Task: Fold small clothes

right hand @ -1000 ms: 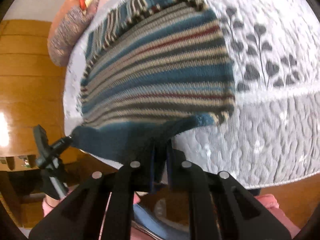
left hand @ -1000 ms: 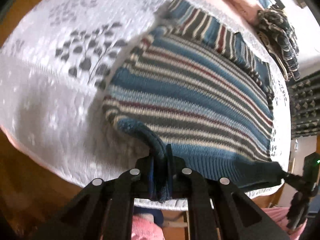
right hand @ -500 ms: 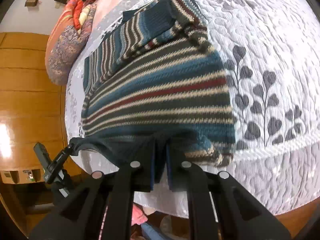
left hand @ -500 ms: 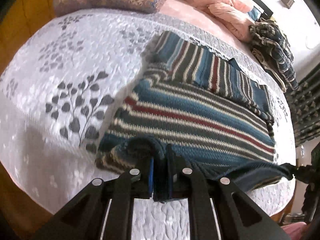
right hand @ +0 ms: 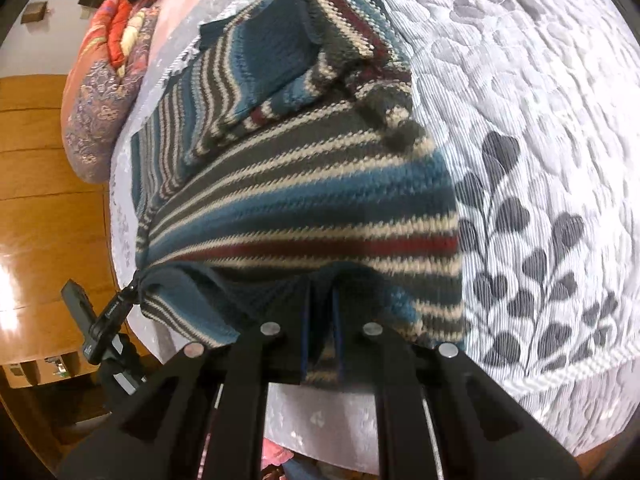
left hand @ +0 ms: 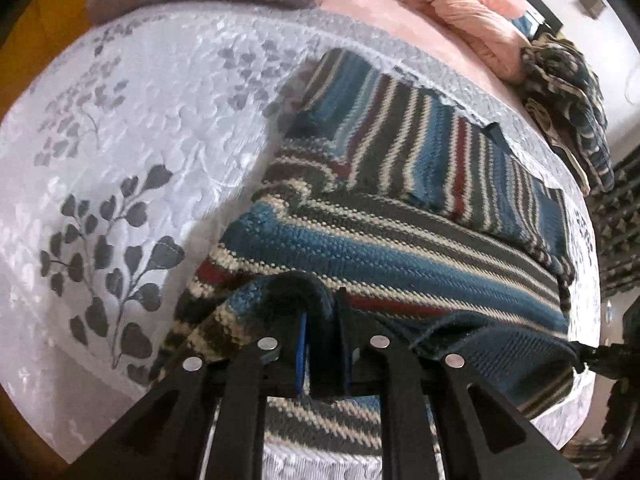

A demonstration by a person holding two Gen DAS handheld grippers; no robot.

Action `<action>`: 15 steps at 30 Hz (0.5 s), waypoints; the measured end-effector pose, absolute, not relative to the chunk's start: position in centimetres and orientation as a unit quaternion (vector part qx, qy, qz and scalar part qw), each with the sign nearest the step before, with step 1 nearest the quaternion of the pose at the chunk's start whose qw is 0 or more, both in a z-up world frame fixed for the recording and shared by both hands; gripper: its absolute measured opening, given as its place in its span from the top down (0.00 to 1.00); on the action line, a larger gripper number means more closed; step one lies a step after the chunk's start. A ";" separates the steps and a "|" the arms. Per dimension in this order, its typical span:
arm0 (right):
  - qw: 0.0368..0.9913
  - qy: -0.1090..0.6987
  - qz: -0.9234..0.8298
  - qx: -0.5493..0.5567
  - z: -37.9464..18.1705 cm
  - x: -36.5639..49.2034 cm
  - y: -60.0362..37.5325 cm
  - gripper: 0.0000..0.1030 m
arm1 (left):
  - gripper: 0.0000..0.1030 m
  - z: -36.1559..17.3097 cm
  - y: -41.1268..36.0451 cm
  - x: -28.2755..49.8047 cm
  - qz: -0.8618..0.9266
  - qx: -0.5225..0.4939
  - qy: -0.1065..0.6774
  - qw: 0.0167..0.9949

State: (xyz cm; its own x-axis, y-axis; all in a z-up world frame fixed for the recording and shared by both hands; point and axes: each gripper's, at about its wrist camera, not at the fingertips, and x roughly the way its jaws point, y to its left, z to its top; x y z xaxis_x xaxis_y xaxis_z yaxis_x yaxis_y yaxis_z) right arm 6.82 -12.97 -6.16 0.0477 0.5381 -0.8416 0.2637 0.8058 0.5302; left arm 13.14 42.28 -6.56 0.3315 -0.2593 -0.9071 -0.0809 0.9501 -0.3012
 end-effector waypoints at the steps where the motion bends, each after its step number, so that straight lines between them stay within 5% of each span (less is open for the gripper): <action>1: 0.659 0.684 0.104 0.293 -6.4 7.1 -12.9 0.91 | 0.85 -7.0 42.3 13.4 -0.057 -0.148 0.579 0.800; 9: 0.644 0.689 0.112 0.314 -7.5 8.2 -13.9 0.87 | 0.78 -7.1 44.7 14.3 -0.091 -0.231 0.586 0.771; 11: 0.658 0.680 0.107 0.307 -6.6 8.4 -14.4 0.73 | 0.76 -6.8 45.7 14.2 -0.096 -0.265 0.581 0.764; 15: 0.689 0.654 0.094 0.297 -4.8 8.5 -16.2 0.71 | 0.57 -4.9 47.1 13.8 -0.079 -0.268 0.553 0.785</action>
